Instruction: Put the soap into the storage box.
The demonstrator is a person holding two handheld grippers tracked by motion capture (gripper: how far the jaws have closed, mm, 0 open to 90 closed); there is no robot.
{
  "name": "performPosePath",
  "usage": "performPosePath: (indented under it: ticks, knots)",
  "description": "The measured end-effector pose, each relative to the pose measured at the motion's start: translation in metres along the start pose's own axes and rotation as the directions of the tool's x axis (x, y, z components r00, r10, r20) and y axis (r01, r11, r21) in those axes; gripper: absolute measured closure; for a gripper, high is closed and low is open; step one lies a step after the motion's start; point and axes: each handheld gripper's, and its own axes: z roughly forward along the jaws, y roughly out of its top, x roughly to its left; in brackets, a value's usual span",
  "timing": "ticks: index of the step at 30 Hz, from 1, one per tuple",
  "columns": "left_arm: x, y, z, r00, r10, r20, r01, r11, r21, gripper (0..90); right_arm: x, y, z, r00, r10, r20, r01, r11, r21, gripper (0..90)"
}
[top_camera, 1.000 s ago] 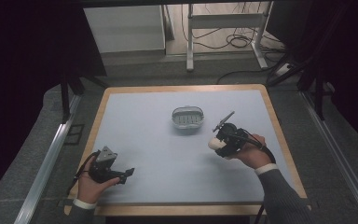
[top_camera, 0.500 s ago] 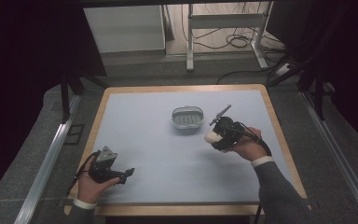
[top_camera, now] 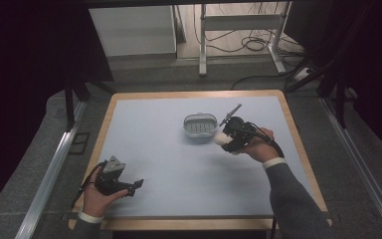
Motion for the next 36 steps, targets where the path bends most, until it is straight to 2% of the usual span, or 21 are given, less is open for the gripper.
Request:
performPosePath:
  ticks: [7,17,24,35,36]
  knots:
    - [0.001,0.0,-0.001,1.0,0.001,-0.002,-0.001,1.0,-0.001,7.2,-0.003,0.009,0.004,0.9999,-0.008,0.007,0.008,1.0,-0.006,49.1]
    - [0.0,0.0,0.0,1.0,0.003,0.002,-0.003,1.0,0.001,7.2,-0.012,0.021,0.013,0.9995,-0.03,-0.013,0.03,0.999,-0.017,49.1]
    - [0.0,0.0,0.001,1.0,0.006,0.001,-0.006,1.0,0.006,7.2,-0.018,0.027,0.02,0.9993,-0.025,-0.027,0.024,0.999,-0.025,49.1]
    - [0.0,0.0,0.001,1.0,0.006,-0.001,-0.006,1.0,0.005,7.1,-0.025,0.044,0.026,0.9991,-0.037,-0.023,0.036,0.999,-0.034,49.1]
    - [0.0,0.0,0.001,1.0,0.007,-0.001,-0.007,1.0,0.006,7.0,-0.025,0.045,0.026,0.9986,-0.049,-0.019,0.048,0.998,-0.03,49.1]
